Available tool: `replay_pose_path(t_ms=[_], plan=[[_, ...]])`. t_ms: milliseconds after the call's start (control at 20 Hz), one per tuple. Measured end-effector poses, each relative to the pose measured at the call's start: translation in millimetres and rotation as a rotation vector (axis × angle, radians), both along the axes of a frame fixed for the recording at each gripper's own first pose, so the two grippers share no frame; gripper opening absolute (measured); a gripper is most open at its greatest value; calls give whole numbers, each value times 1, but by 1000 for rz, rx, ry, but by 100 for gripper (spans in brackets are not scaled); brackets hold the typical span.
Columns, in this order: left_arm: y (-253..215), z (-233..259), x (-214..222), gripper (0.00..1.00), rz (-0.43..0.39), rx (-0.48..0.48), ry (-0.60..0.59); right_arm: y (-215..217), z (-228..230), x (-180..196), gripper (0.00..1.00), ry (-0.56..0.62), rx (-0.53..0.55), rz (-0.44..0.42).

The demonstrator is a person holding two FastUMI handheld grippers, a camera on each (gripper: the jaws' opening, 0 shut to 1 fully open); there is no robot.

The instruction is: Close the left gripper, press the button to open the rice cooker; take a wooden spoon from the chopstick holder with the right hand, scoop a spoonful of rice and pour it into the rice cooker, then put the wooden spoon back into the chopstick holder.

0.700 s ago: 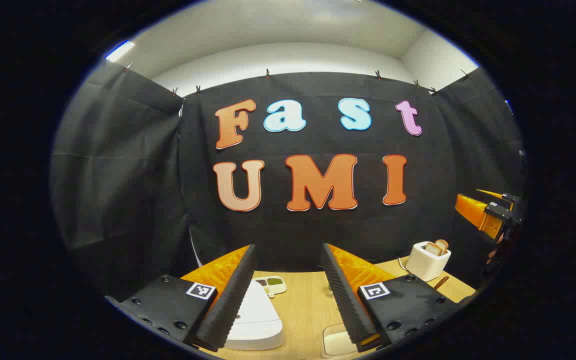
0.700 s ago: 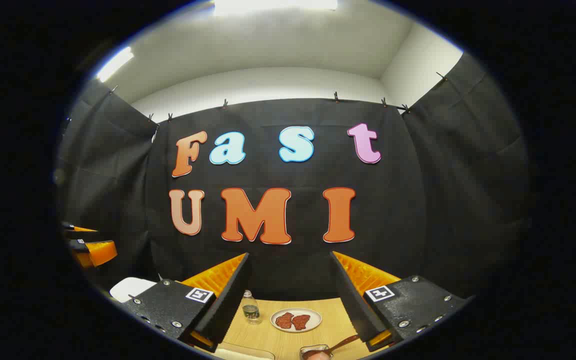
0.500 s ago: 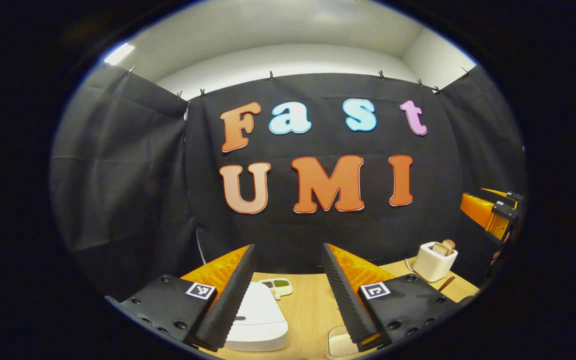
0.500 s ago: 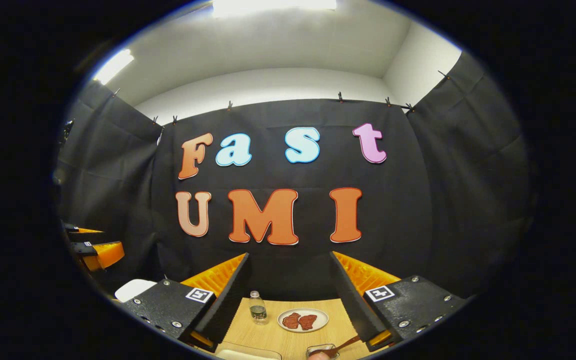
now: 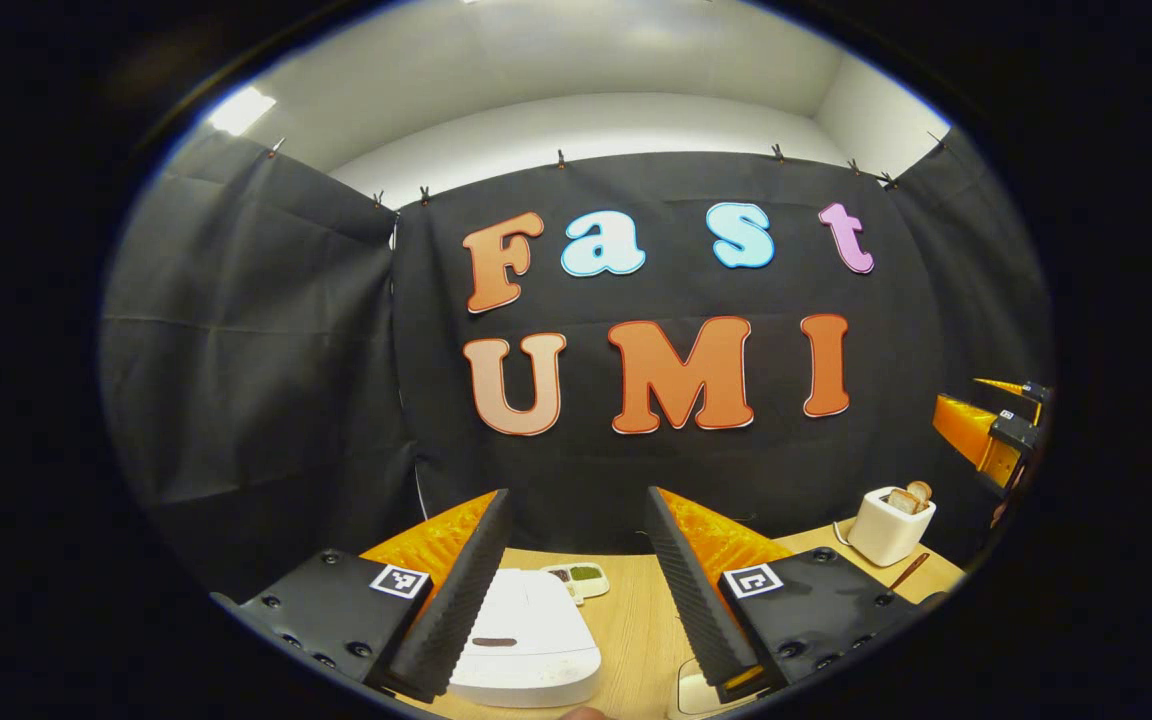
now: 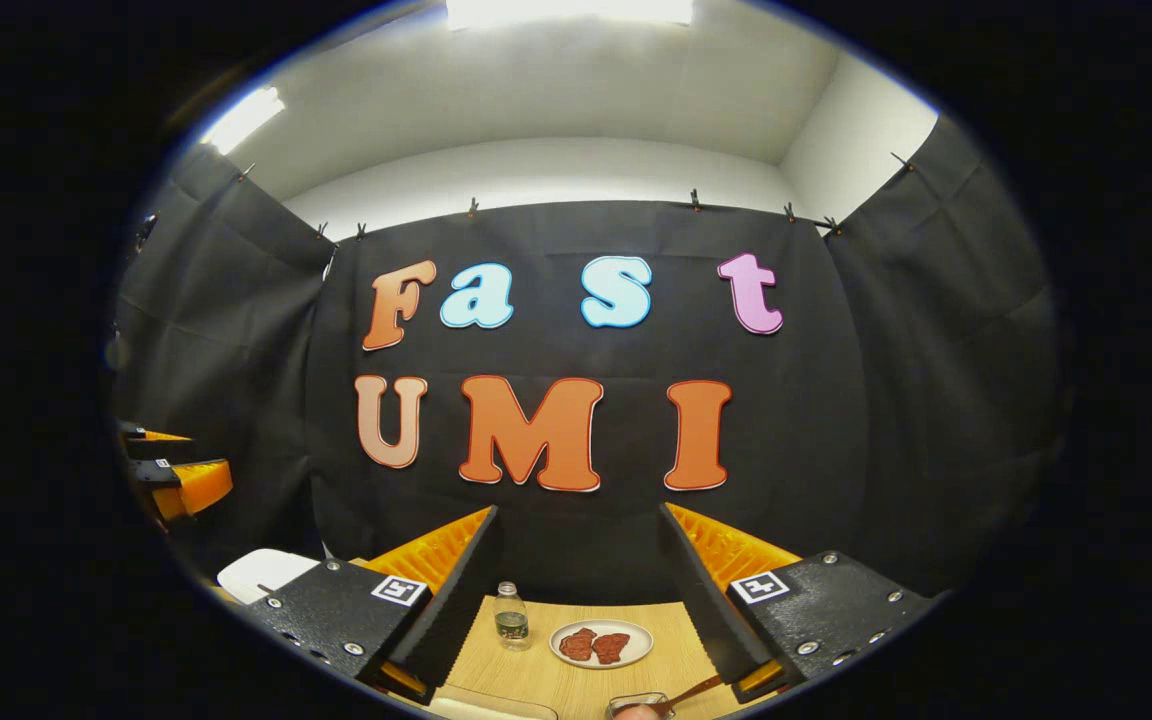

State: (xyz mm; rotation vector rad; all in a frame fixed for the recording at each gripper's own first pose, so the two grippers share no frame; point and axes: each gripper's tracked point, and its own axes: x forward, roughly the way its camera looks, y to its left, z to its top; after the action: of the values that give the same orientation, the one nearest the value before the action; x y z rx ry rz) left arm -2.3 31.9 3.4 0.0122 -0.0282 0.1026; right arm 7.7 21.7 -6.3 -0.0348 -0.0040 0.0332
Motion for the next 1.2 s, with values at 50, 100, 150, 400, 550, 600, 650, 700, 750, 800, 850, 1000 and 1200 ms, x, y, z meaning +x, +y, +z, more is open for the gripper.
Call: replay_pose_path(t_ms=[50,100,150,400,550,600,650,700,750,800,850,1000,1200], plan=[[1,0,-1,92,0,-3,-1,3,0,1,95,-2,1,5],[3,0,-1,92,1,-3,-3,6,3,3,95,-5,2,10],[6,0,0,92,3,-2,-5,9,3,5,95,-4,1,16],[21,0,1,92,14,17,-7,16,-5,11,95,4,-7,24],[34,-4,0,80,32,22,0,11,-12,13,95,28,-21,2],[39,-6,1,67,40,27,12,10,-13,12,95,30,-20,-4],[48,-10,3,54,53,30,28,8,-13,12,95,29,-20,-13],[54,-14,5,42,68,36,49,5,-15,12,95,29,-21,-23],[65,-20,9,29,100,44,69,2,-17,10,95,32,-23,-31],[69,-26,15,16,83,44,99,0,-19,7,95,40,-26,-36],[67,-38,18,9,56,25,137,-3,-22,6,95,49,-30,-43],[84,-75,29,10,47,-57,294,-10,-25,2,95,66,-48,-64],[108,-115,44,10,72,-117,477,-25,-25,-7,95,57,-86,-113]])
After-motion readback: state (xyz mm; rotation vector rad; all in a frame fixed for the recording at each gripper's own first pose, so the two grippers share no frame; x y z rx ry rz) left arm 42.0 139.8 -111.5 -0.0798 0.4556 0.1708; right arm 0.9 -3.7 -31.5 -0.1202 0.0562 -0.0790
